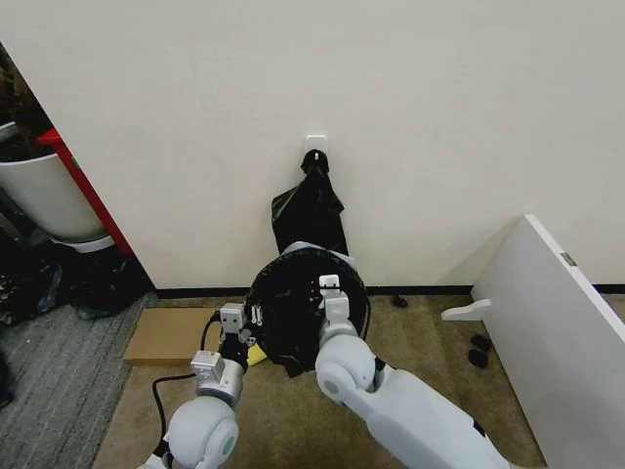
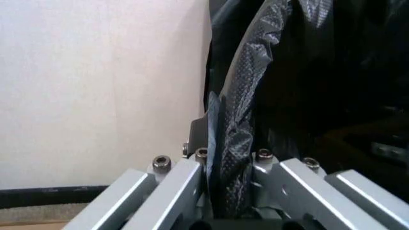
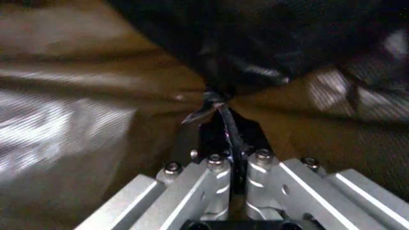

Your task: Place the garbage bag over the trash bin.

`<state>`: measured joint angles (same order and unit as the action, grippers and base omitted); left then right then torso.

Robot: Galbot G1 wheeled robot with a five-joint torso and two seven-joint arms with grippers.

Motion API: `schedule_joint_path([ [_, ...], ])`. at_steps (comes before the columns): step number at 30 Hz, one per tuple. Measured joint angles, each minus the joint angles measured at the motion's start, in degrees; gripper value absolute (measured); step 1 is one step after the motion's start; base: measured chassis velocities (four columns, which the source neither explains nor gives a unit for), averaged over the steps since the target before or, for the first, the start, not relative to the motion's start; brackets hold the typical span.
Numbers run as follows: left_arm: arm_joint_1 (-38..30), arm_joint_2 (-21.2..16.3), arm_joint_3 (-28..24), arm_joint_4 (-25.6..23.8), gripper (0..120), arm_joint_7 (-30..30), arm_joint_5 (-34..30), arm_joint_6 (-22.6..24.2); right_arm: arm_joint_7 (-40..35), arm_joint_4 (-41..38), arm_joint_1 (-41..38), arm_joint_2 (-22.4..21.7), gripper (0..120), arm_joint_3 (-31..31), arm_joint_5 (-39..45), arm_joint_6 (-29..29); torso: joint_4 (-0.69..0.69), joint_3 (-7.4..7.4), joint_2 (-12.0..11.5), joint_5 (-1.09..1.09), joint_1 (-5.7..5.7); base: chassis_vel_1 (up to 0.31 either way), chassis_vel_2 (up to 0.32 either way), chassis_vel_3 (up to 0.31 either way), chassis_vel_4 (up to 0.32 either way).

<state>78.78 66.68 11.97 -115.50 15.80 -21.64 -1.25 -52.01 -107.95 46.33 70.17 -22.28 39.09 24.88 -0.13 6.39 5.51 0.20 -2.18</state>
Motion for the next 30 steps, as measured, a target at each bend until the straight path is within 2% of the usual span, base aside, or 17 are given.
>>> schedule_joint_path([
  [5,-0.4,-0.1,0.0,0.6,0,0.0,0.2,-0.3,-1.8,-3.7,0.7,-0.8,0,-0.5,4.1,4.9,0.00,0.00,0.0,0.00,0.01,0.000,0.000,0.000,0.000],
  [8,-0.7,-0.1,0.0,1.7,0,-0.2,1.6,-2.0,-7.0,-7.1,-0.9,-0.1,0,-0.4,14.5,12.7,0.00,0.00,0.0,0.00,0.01,0.000,0.000,0.000,0.000],
  [10,-0.7,0.0,0.1,2.1,0,-0.5,2.4,-3.5,-9.7,-8.0,-2.3,0.7,0,-0.4,19.6,15.3,0.01,0.00,0.0,0.00,0.01,0.000,0.000,0.000,0.000],
  [14,-0.5,0.2,0.1,2.5,0,-1.4,2.9,-5.3,-12.2,-7.7,-4.0,2.1,0,-1.1,23.5,17.1,0.01,0.00,0.0,0.00,0.01,0.000,0.000,0.000,0.000],
  [23,0.4,0.0,0.1,1.2,0,-3.3,2.3,-7.4,-13.7,-1.4,-5.6,5.3,0,-2.6,23.0,17.3,0.01,0.00,0.0,0.00,0.01,0.000,0.000,0.000,0.000],
  [30,1.1,-0.2,0.2,0.1,0,-4.0,2.1,-7.7,-12.5,4.0,-6.3,5.3,0,-3.1,16.8,17.2,0.01,0.00,0.0,0.01,0.00,0.000,0.000,0.000,0.000],
])
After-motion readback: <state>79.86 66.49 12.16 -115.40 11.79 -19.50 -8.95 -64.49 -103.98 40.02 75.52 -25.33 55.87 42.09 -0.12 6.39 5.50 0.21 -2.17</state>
